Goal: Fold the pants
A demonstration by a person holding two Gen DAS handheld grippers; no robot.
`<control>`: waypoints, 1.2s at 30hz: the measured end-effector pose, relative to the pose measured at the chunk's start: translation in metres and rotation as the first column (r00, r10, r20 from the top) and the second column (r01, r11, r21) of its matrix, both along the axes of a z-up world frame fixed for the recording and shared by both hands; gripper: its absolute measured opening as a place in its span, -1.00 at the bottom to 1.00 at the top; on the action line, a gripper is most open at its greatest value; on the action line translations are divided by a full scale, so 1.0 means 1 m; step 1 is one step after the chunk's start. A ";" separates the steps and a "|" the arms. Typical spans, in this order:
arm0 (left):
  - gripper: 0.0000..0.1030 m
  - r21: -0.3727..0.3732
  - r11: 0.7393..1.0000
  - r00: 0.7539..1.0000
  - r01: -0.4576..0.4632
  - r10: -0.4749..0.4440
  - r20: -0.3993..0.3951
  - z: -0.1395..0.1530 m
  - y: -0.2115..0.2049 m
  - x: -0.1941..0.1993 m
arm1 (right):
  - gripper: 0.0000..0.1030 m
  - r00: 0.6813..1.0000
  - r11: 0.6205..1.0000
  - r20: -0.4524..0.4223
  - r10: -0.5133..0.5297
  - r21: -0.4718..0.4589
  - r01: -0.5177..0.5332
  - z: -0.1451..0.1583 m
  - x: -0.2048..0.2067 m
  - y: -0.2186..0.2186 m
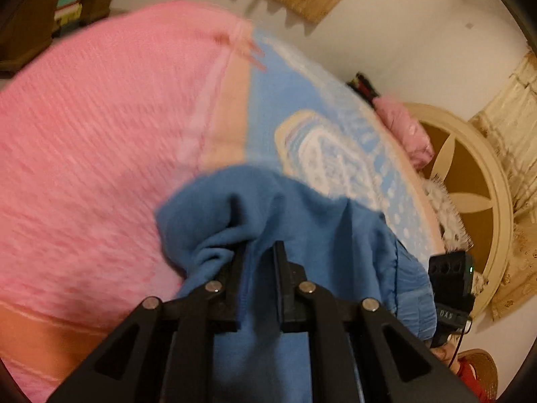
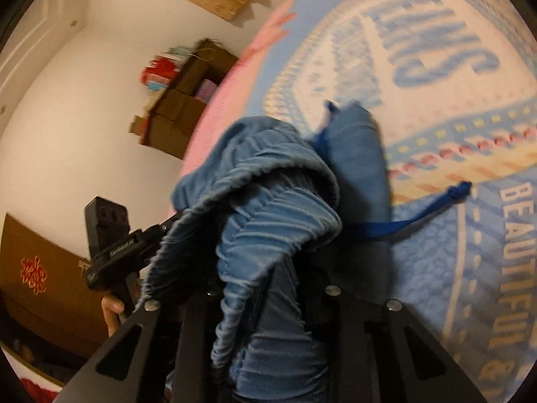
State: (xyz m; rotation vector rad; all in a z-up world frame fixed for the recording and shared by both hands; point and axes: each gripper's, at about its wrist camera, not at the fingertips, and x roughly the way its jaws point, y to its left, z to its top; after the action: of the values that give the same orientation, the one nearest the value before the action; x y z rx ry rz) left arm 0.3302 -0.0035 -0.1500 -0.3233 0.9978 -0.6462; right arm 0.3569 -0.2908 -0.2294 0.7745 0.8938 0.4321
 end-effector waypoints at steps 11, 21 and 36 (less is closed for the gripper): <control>-0.76 -0.164 0.972 0.960 0.171 -0.127 0.250 0.050 0.030 -0.029 | -0.57 0.983 0.993 0.179 -0.036 -0.101 0.055 0.073 -0.052 -0.028; 0.45 0.336 0.942 0.965 -0.008 -0.081 0.250 0.020 -0.042 -0.033 | -0.36 0.990 0.961 0.064 -0.128 -0.237 0.140 0.029 -0.065 -0.051; 0.85 0.455 0.873 0.946 -0.174 0.020 0.324 0.045 -0.047 -0.077 | 0.18 0.911 0.823 0.235 -0.339 -0.395 0.409 0.097 -0.180 -0.030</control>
State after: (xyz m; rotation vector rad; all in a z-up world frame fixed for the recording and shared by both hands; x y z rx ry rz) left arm 0.2534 -0.0505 -0.1045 0.1655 0.7978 -0.3229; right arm 0.1773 -0.3209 -0.1327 0.4732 0.6346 -0.0658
